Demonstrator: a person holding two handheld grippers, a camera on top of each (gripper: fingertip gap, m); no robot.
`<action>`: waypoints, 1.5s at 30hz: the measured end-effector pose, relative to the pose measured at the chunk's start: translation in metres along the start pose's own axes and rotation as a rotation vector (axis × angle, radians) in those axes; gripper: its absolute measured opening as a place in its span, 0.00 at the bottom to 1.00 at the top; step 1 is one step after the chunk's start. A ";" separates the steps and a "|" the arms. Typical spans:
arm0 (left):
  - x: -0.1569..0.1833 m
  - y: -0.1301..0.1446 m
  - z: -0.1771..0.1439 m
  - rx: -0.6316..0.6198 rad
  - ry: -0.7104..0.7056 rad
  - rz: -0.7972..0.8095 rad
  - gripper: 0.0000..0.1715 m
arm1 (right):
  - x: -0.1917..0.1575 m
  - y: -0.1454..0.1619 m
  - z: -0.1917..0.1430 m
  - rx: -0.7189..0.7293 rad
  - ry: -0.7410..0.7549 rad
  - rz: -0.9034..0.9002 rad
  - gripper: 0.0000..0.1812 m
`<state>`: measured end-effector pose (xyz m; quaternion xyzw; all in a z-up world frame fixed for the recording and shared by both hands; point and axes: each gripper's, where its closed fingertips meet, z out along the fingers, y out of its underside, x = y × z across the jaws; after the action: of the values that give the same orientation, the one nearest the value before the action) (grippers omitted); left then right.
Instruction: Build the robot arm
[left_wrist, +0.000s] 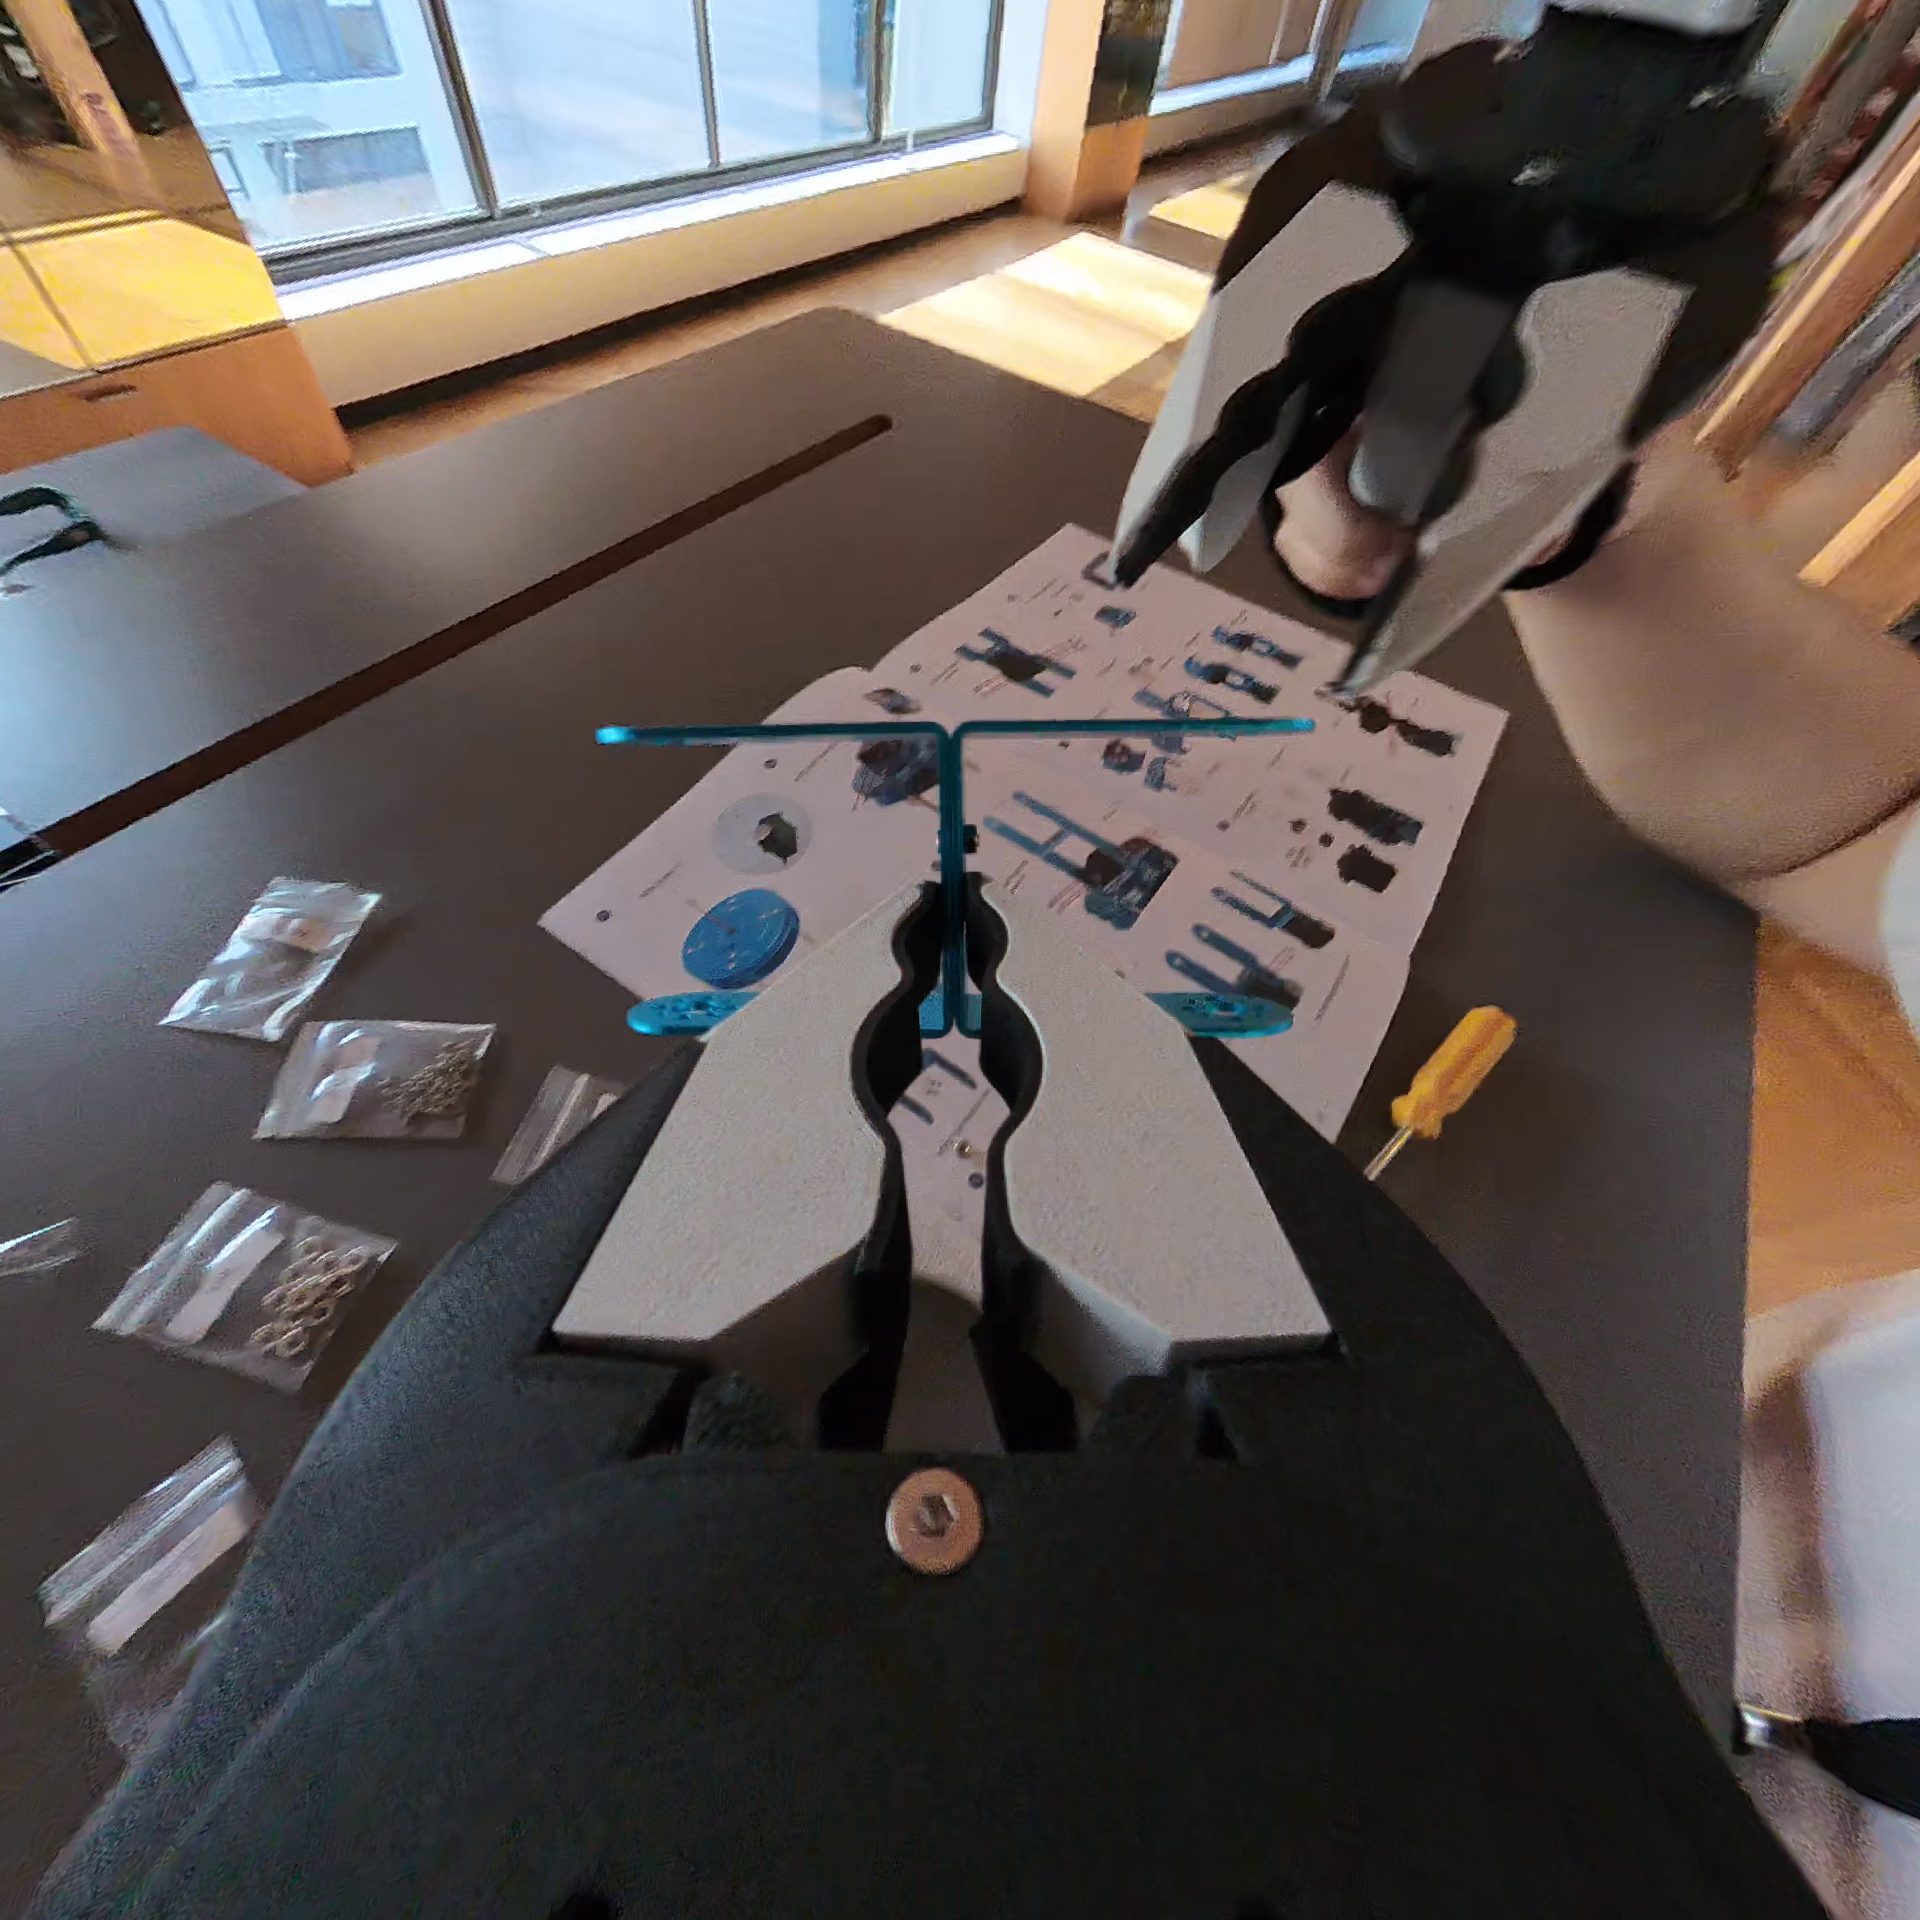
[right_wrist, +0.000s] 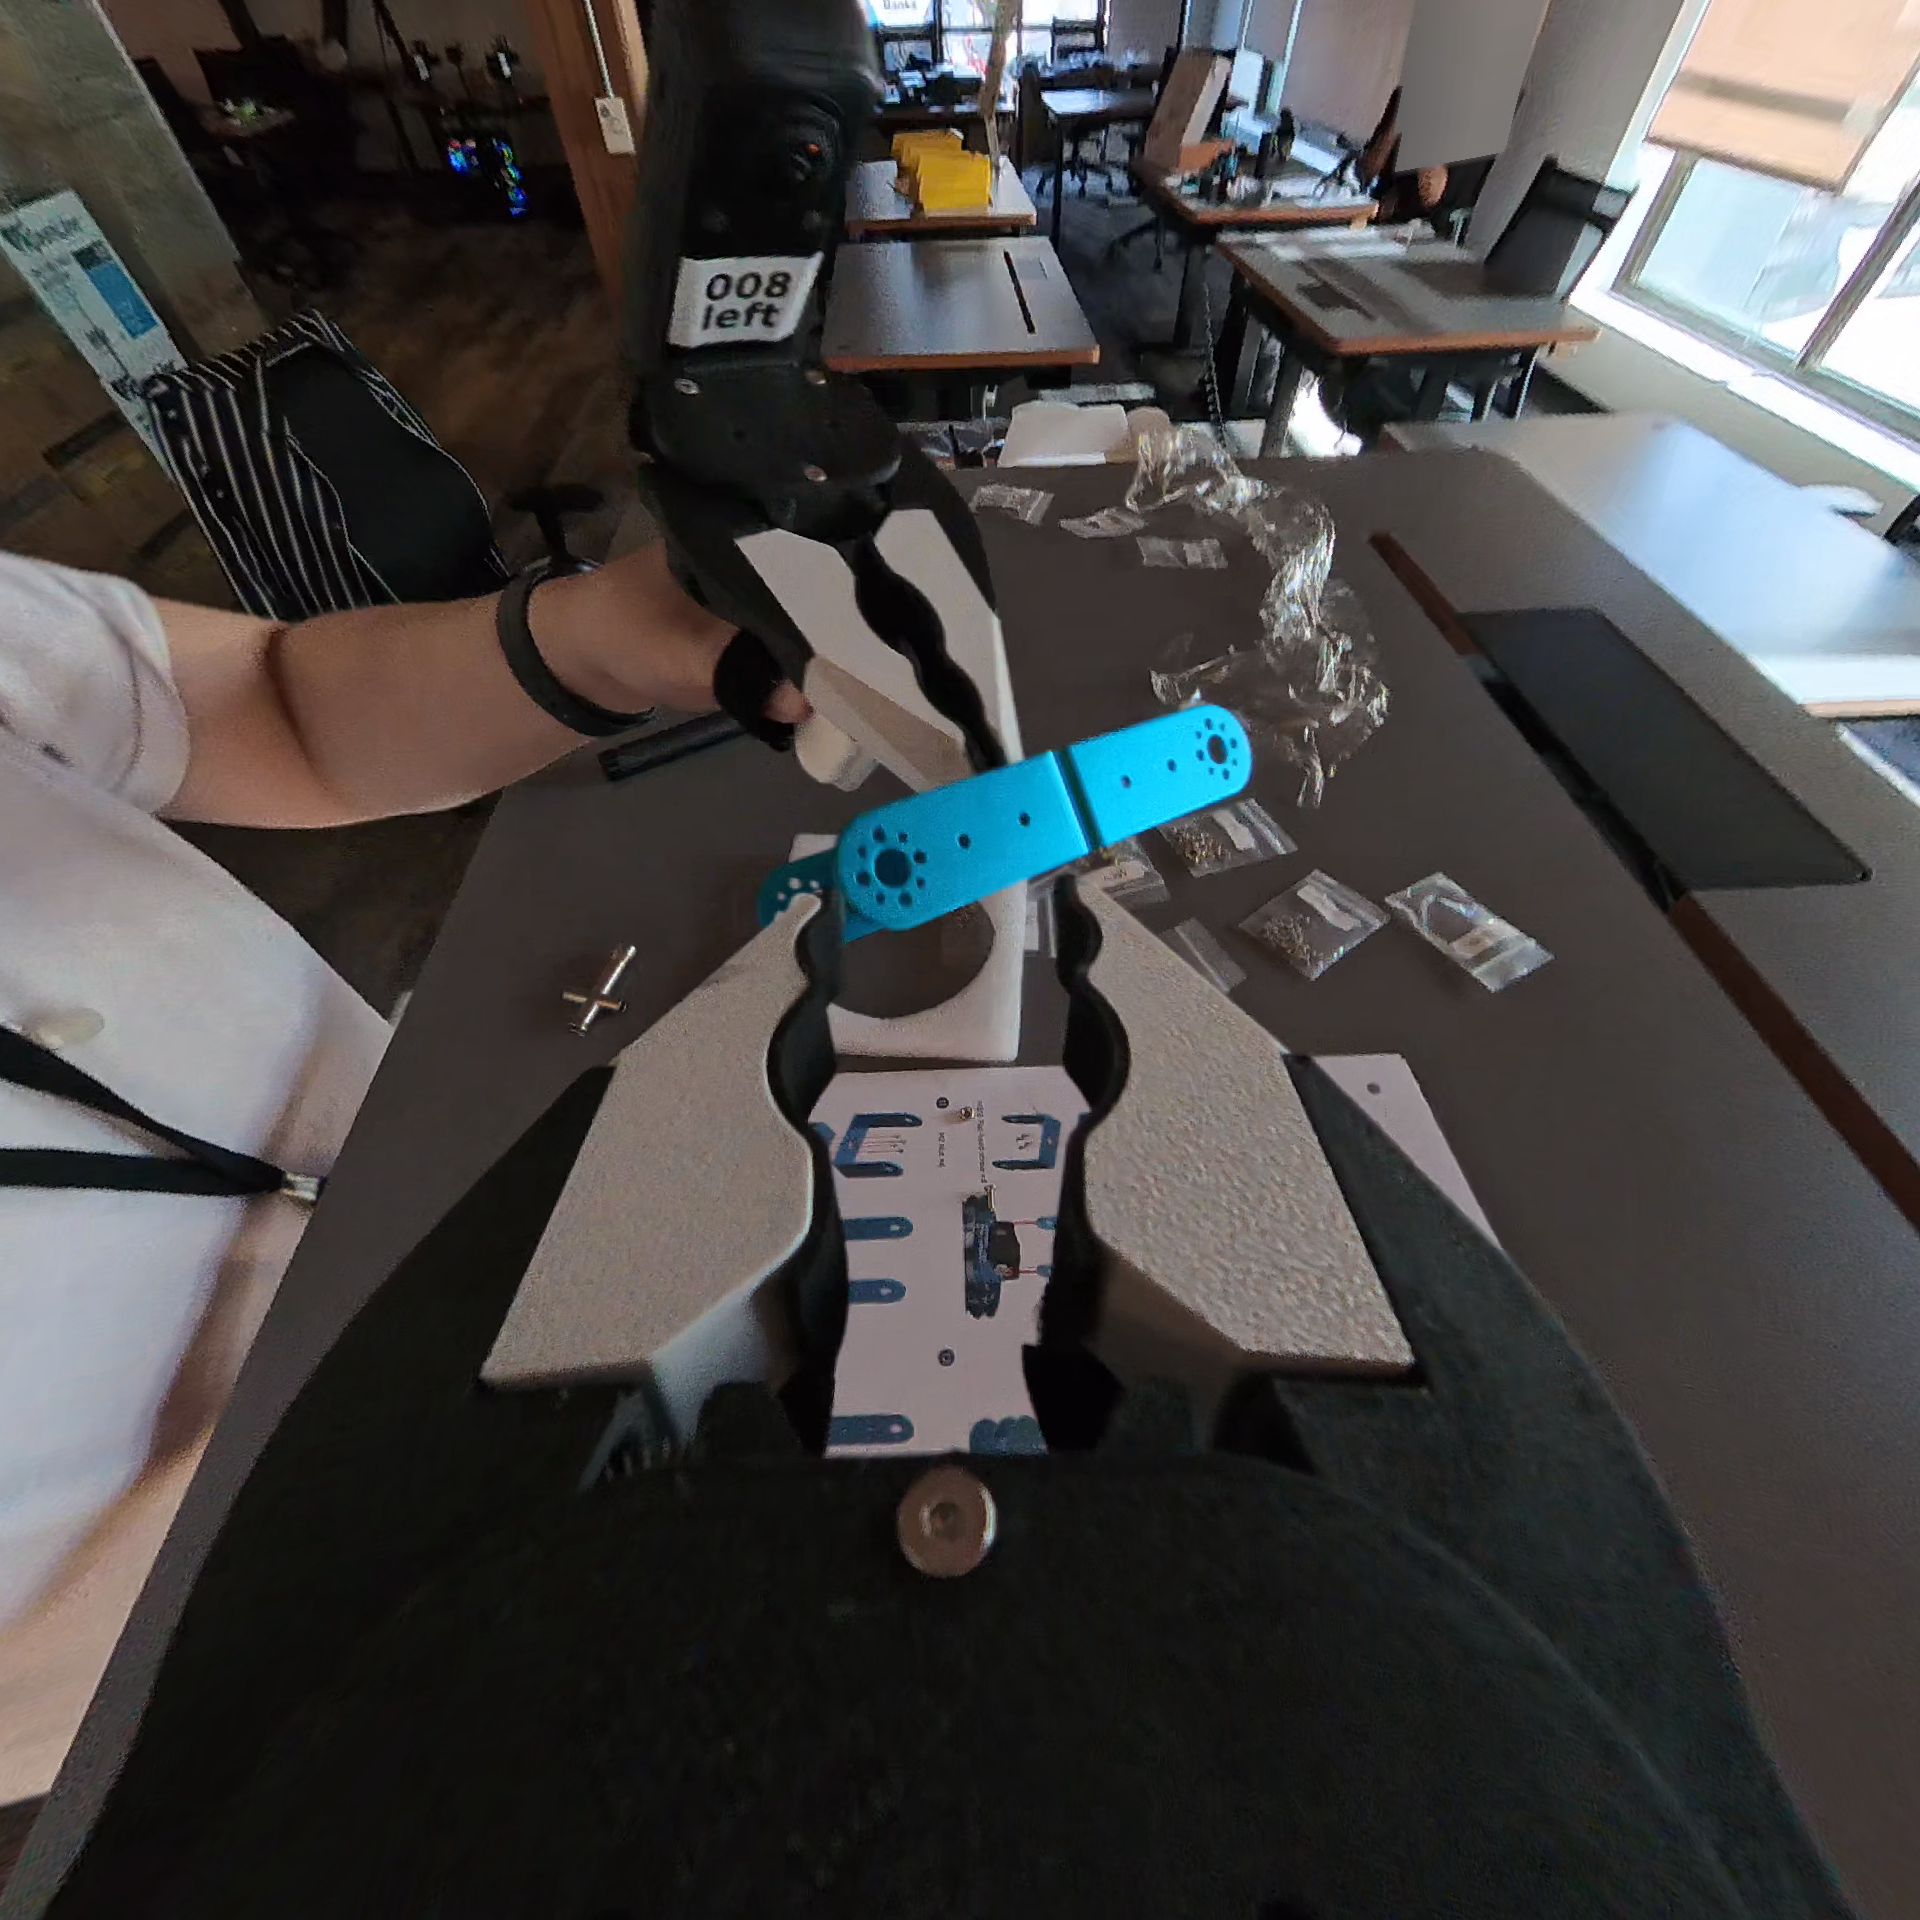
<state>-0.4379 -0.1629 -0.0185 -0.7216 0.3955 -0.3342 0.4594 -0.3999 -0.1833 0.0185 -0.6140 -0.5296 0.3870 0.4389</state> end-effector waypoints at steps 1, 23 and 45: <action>-0.001 0.003 -0.003 -0.030 -0.029 0.026 0.01 | -0.011 -0.002 0.001 0.004 0.005 -0.049 0.25; -0.021 -0.012 0.004 0.041 -0.401 0.104 0.17 | 0.079 0.028 0.030 -0.132 0.749 -0.285 0.00; 0.063 -0.053 -0.051 0.573 0.060 0.264 0.14 | -0.017 -0.052 -0.003 0.630 0.786 -0.784 0.03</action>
<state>-0.4379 -0.2240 0.0561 -0.4951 0.3889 -0.3905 0.6717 -0.4153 -0.1981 0.0694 -0.3123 -0.3752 0.0809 0.8690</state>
